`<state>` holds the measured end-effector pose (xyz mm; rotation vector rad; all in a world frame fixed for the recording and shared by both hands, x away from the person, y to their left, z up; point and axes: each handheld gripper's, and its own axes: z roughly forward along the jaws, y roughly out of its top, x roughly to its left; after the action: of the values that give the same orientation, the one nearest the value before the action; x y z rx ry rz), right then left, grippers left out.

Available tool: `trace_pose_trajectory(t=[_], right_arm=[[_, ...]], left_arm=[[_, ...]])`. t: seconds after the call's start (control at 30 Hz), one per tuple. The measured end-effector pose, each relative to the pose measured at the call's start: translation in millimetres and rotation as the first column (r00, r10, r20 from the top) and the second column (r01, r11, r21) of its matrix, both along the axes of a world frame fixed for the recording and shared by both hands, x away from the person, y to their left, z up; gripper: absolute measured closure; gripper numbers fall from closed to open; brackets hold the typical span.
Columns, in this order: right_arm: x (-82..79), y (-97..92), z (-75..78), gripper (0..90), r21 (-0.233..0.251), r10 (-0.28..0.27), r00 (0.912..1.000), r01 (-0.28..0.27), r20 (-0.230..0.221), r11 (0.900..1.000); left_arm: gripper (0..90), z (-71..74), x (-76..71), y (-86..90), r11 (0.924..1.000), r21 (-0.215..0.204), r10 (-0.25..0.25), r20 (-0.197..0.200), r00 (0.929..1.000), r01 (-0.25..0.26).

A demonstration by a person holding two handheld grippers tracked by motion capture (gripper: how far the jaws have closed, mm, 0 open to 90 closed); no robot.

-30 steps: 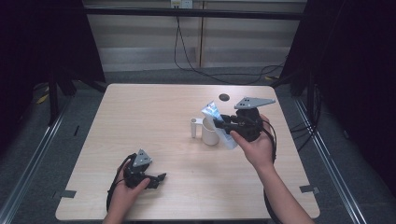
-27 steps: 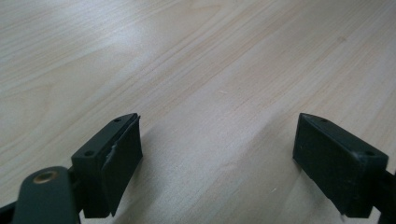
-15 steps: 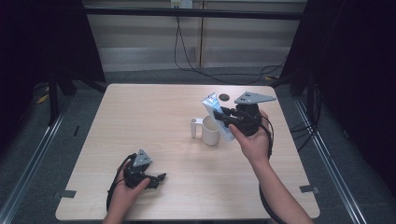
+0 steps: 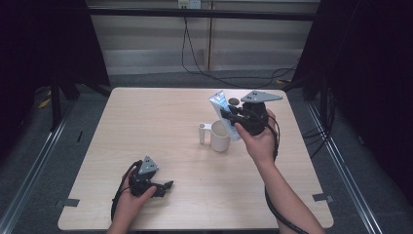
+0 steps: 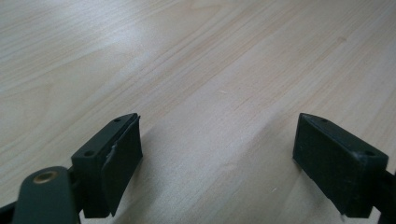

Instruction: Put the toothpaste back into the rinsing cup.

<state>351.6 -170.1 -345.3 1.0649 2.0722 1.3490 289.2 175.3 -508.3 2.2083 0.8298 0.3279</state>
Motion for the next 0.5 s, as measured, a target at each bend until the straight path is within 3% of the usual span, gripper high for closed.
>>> trace_pose_trajectory(t=[0.5], right_arm=[[19.7, 4.9, -8.9, 71.8, 0.004, -0.039, 0.9992, 0.039, 0.008, 0.9992]], left_arm=[[15.3, -0.1, 0.0, -0.1, 1.0, -0.001, 0.001, 0.001, 1.0, -0.001]])
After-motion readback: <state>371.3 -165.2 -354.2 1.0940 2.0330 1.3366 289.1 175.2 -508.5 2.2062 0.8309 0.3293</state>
